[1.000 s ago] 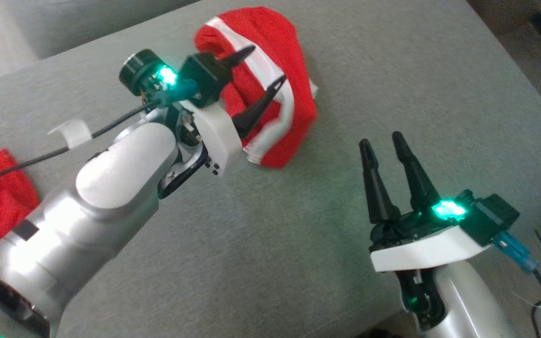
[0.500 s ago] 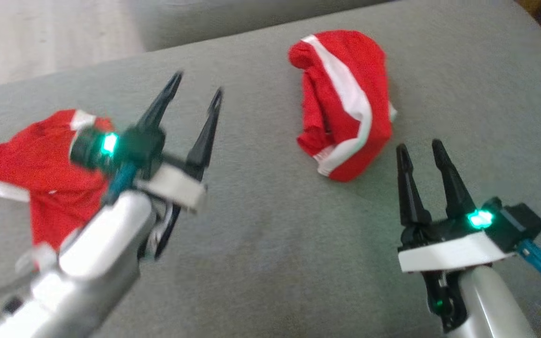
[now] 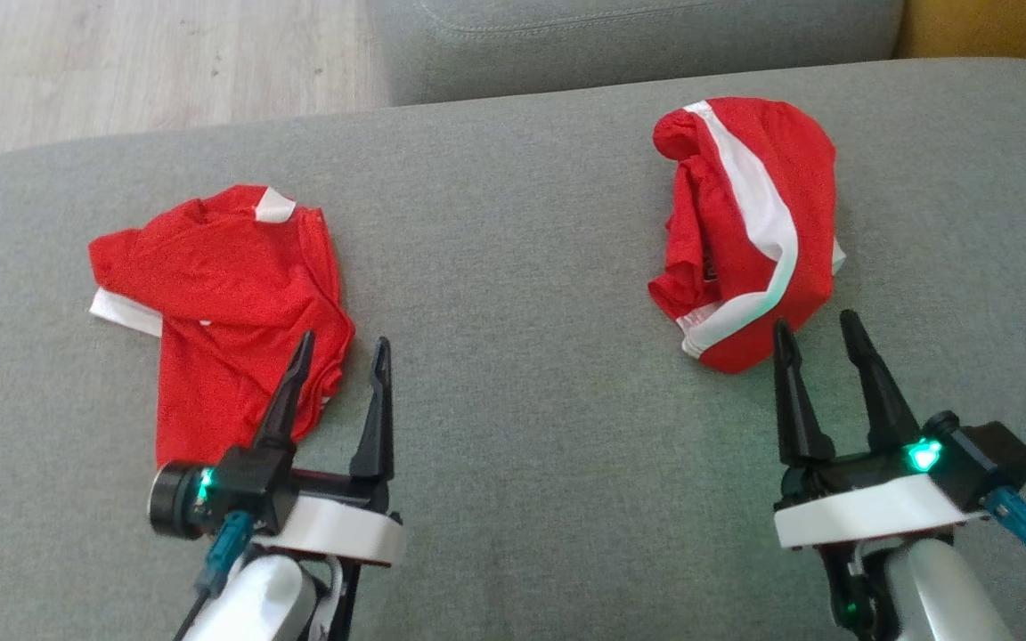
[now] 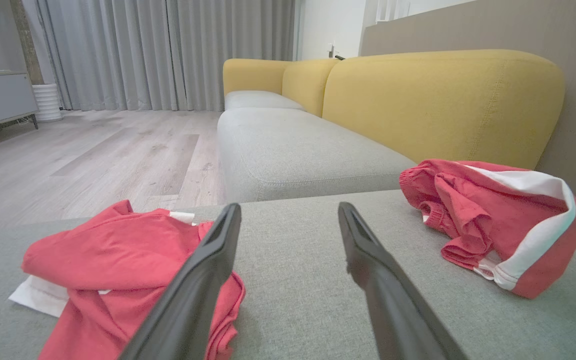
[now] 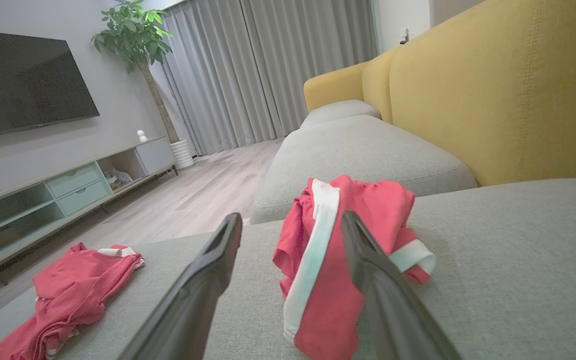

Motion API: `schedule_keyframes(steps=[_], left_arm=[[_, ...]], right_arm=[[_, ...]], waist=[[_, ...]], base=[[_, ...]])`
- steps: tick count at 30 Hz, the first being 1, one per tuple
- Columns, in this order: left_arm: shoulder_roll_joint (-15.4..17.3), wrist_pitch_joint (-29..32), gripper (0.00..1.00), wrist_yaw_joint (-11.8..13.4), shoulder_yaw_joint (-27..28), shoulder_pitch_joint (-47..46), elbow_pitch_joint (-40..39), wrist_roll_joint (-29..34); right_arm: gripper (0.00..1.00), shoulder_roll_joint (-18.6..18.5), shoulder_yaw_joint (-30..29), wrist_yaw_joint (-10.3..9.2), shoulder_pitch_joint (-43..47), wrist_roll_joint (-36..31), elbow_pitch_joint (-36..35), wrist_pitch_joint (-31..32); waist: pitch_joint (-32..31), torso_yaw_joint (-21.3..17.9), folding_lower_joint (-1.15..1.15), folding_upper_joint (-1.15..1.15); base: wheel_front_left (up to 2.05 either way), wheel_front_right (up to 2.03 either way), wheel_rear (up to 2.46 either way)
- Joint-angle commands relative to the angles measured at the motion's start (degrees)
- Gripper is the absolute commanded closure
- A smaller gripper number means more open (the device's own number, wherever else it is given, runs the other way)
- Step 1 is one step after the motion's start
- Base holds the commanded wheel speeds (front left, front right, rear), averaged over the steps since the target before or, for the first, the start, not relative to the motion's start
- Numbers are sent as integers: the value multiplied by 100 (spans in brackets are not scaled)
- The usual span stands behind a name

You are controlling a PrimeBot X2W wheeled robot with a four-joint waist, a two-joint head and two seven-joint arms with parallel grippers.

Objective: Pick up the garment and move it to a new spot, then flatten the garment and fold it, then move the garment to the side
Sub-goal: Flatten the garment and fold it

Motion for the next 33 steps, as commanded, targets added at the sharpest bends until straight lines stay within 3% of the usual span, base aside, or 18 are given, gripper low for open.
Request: schedule_keyframes(steps=[1, 6, 13, 18, 20, 25, 26, 27, 33], left_arm=[[-17, -54, 0, -105, 347, -238, -179, 140], [-294, -55, 0, -456, 549, -297, -16, 452], [-657, -55, 0, -828, 758, -388, 259, 738], [-867, -55, 0, -1046, 878, -422, 434, 910], [-976, -55, 0, -1161, 942, -443, 517, 1008], [-1098, -55, 0, -1292, 1085, -443, 605, 1139], [-1114, -55, 0, -1314, 1116, -439, 616, 1165], [-1126, -55, 0, -1333, 1148, -432, 628, 1189], [-1173, -55, 0, -1417, 1343, -355, 695, 1293]], right_arm=[[0, -26, 62, -4, -133, -71, -161, -62], [0, -26, 45, -4, -458, -478, -40, -62], [0, -26, -419, -4, -1643, -1024, 881, 307], [0, -26, -836, -4, -2567, -1299, 1765, 1017], [0, -26, -1062, -4, -2896, -1361, 2442, 1425], [1, -26, -1135, -4, -3165, -1269, 3243, 1535], [60, -26, -1151, -4, -3204, -1201, 3341, 1452], [100, -26, -1190, -4, -3244, -1156, 3411, 1313], [100, -26, -1719, -4, -3591, -1209, 3502, 335]], waist=[[17, 37, 1, 0], [136, 137, 1, 0], [372, 300, 1, 0], [509, 433, 1, 0], [555, 512, 1, 0], [602, 559, 1, 0], [608, 557, 1, 0], [612, 549, 1, 0], [521, 405, 1, 0]], base=[[0, 0, 0], [0, 0, 0], [0, 0, 0], [0, 0, 0], [0, 0, 0], [0, 0, 0], [0, 0, 0], [0, 0, 0], [0, 0, 0]])
